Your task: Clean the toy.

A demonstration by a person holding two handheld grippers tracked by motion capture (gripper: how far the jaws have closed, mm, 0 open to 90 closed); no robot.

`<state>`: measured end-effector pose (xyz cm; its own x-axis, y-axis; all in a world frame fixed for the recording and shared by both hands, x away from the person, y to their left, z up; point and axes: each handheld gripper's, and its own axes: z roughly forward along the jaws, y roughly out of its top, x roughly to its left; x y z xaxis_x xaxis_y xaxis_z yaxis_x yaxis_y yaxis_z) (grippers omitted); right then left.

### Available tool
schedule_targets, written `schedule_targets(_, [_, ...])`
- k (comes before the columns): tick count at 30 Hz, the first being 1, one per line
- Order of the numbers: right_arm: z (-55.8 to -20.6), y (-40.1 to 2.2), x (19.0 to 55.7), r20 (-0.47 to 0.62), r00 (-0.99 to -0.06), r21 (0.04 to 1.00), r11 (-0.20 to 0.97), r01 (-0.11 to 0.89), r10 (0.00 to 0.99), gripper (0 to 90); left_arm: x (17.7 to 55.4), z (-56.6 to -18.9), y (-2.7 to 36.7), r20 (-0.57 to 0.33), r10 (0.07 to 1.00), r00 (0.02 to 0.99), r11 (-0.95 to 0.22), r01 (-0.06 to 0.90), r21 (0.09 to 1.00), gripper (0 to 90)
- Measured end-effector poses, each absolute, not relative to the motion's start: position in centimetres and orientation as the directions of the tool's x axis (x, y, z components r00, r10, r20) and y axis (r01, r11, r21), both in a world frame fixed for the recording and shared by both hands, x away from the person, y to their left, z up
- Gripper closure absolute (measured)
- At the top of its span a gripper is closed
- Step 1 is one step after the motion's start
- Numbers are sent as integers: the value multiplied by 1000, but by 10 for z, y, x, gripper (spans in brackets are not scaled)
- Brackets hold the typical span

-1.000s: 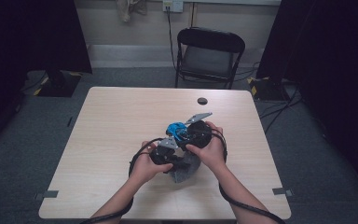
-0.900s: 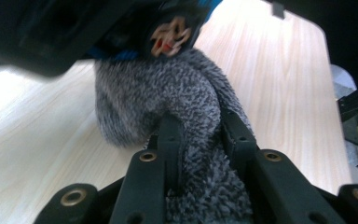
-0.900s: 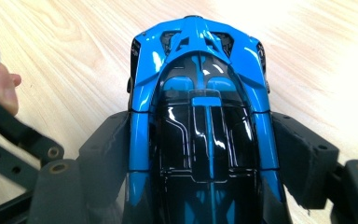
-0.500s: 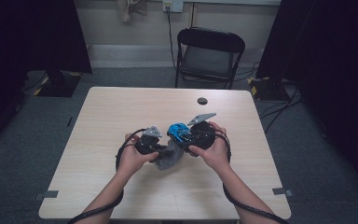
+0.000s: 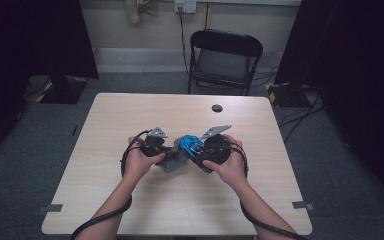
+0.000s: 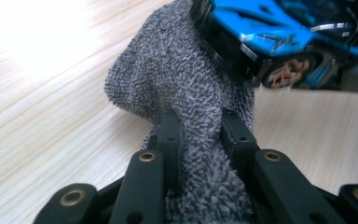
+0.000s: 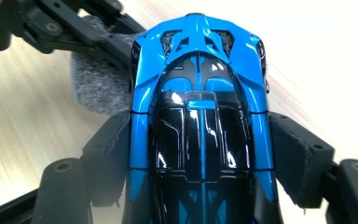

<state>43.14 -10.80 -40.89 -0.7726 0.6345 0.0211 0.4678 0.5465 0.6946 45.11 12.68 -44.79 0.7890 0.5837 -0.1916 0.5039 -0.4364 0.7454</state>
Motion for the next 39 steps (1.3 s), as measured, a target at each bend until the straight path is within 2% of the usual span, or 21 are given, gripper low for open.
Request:
schedule_targets(11, [-415,-98,431,-11,-793,669,594,447,609,287,445,-455,114,-201,539,818,-462,487,741,728])
schedule_targets(19, [-412,-96,435,11,-779,676,570,467,626,287,436,-454,102,-207,475,855,-478,449,755,729])
schedule_targets(39, [-411,-96,445,37,-748,682,531,503,662,286,418,-461,81,-236,388,891,-505,420,754,729])
